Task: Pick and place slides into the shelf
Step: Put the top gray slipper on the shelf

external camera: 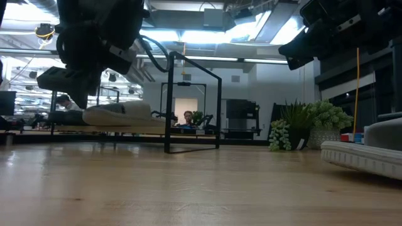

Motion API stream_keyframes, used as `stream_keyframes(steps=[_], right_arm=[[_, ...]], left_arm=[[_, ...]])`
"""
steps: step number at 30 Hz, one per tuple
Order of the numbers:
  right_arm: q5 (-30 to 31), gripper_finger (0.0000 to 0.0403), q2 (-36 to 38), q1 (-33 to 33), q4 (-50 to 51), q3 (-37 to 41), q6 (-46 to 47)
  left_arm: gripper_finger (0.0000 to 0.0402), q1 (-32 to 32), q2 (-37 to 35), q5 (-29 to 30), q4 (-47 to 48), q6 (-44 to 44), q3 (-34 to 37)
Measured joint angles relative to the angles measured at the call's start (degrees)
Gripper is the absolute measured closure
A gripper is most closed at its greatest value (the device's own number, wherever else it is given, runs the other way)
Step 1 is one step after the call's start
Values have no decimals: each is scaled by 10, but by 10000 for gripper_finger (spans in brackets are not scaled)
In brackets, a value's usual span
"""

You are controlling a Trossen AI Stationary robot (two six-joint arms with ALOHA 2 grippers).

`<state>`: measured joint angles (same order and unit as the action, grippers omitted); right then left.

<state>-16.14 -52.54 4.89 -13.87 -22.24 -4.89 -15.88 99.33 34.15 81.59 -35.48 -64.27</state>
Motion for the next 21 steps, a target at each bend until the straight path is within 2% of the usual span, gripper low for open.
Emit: stream_keyframes(steps=[8,13,21], right_arm=[[0,397,0,0,0,0,1],[0,397,0,0,0,0,0],[0,397,0,0,-1,0,-1]], left_arm=[[189,-15,0,11,20,36,0],[190,-28,-12,32,19,26,-2],[190,-49,-51,58,-61,46,-31]])
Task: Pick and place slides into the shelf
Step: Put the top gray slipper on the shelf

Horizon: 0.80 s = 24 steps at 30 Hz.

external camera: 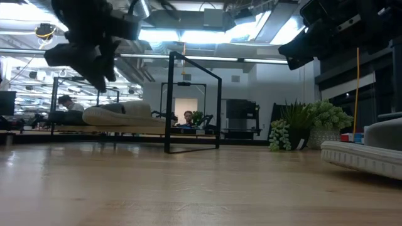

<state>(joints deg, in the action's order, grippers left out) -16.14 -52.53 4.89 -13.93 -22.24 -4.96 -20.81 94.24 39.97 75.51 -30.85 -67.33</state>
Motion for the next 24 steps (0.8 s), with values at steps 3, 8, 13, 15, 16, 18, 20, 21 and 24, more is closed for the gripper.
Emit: stream_keyframes(steps=[3,8,13,15,16,18,20,21,24], right_arm=[[0,397,0,0,0,0,0],[0,397,0,0,-1,0,0],[0,397,0,0,0,0,-5],[0,397,0,0,-1,0,-8],[0,397,0,0,-1,0,-8],[0,397,0,0,-1,0,-5],[0,397,0,0,-1,0,1],[0,397,0,0,-1,0,1],[0,397,0,0,-3,0,1]], left_arm=[[190,0,-3,0,-27,13,0],[190,0,-3,0,-56,10,0],[190,0,-3,-2,-118,10,0],[190,2,-3,-2,-147,12,0],[190,4,-3,-2,-161,15,0],[190,9,-3,-2,-185,25,0],[190,14,-3,-5,-199,34,0],[190,18,-2,-8,-200,40,0],[190,32,-1,-27,-198,45,9]])
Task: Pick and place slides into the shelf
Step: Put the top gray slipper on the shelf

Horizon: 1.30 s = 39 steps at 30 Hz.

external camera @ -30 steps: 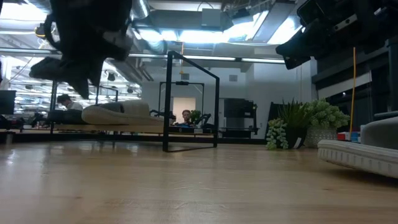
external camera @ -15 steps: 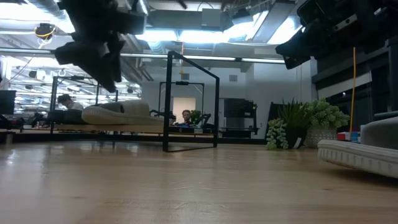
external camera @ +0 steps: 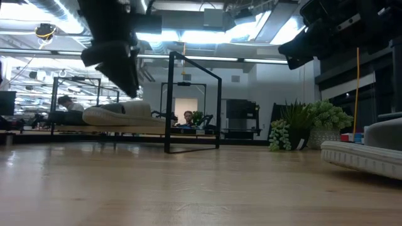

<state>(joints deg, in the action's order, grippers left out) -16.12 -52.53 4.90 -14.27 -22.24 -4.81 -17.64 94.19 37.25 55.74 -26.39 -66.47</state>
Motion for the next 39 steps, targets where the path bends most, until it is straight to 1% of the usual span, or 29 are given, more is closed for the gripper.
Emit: stream_keyframes(steps=[3,6,10,15,18,20,24,30,31,39], right_arm=[[0,397,0,0,-1,0,0],[0,397,0,0,-1,0,-1],[0,397,0,0,-1,0,-3],[0,397,0,0,-1,0,-6],[0,397,0,0,-1,0,-6],[0,397,0,0,-1,0,-5],[0,397,0,0,-1,0,-4],[0,397,0,0,-1,0,-4],[0,397,0,0,-1,0,-4],[0,397,0,0,-1,0,-4]], left_arm=[[192,16,0,-13,1,0,19],[203,29,0,-27,-3,0,34],[228,41,0,-29,-29,11,41],[260,50,0,-72,-72,45,42],[275,59,0,-75,-70,45,42],[287,66,0,-88,-68,45,42],[318,77,0,-111,-68,45,42],[388,87,0,-117,-52,45,48],[395,90,0,-121,-54,45,54],[399,100,0,-134,-58,33,111]])
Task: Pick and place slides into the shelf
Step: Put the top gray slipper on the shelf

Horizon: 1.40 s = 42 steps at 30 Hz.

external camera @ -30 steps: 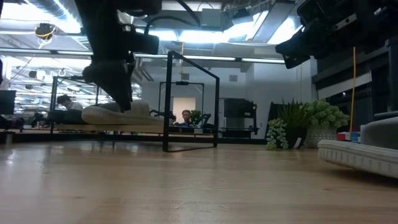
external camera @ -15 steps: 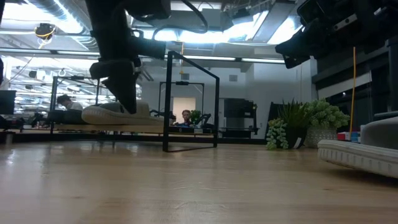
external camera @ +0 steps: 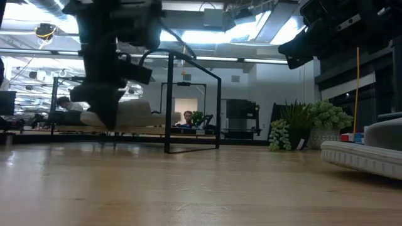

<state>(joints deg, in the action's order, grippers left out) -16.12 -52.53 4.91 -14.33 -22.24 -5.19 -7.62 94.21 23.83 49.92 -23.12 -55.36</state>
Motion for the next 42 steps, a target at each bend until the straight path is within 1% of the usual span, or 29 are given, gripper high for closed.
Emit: stream_keyframes(steps=[8,18,22,24,26,30,33,37,42], right_arm=[[0,397,0,0,0,0,0],[0,397,0,0,0,0,0],[0,397,0,0,0,0,0],[0,397,0,0,0,0,0],[0,397,0,0,0,0,0],[0,397,0,0,0,0,0],[0,397,0,0,0,0,0],[0,397,0,0,0,0,0],[0,397,0,0,0,0,-7]], left_arm=[[401,1,0,7,4,-5,4],[401,1,-1,16,1,-1,-25],[401,2,-2,48,-6,27,-40],[401,8,-2,51,-26,52,-40],[401,18,-2,42,-47,73,-40],[401,41,-2,7,-98,116,-40],[401,59,-2,-8,-113,144,-40],[401,82,-1,-25,-112,147,-40],[401,102,-1,-28,-114,147,-40]])
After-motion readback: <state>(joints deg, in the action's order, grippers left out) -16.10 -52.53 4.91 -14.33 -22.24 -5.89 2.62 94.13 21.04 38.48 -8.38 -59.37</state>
